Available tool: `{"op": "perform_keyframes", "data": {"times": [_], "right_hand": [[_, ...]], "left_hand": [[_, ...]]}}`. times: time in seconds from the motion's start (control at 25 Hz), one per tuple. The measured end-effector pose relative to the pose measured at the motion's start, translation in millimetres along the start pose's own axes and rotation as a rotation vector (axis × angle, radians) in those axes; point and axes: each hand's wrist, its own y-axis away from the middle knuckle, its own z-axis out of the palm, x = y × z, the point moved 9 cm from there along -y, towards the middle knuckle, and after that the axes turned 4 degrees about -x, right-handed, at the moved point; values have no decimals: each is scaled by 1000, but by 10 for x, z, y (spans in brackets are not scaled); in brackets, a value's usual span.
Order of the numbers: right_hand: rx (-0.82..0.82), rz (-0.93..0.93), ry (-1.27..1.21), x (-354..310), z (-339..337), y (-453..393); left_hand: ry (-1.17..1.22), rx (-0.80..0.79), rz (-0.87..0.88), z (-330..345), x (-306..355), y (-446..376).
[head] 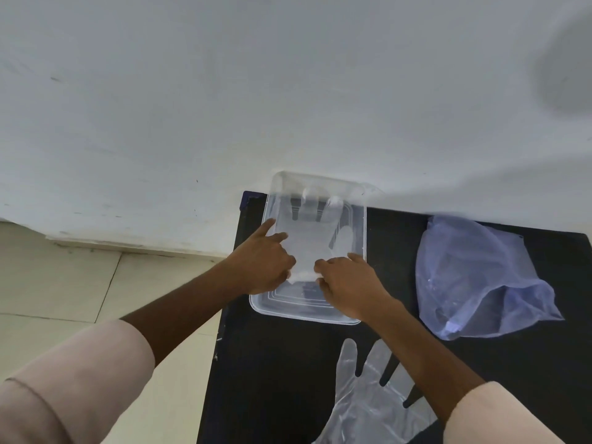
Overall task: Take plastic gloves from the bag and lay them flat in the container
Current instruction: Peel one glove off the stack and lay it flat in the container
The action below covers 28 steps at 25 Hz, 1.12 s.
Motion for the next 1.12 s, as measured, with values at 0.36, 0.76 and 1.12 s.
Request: {"op": "perform_keyframes", "data": {"times": [0.36,0.76,1.12], "right_hand": [[-395,-75,131,-60,242,72],[-337,-116,-3,-144,74,125],[320,124,-920,309,-477,480]], "left_hand": [[-124,-156,52,91,15,38],[-118,-357,72,147,84,86],[1160,431,-242,-652,-143,269]]}}
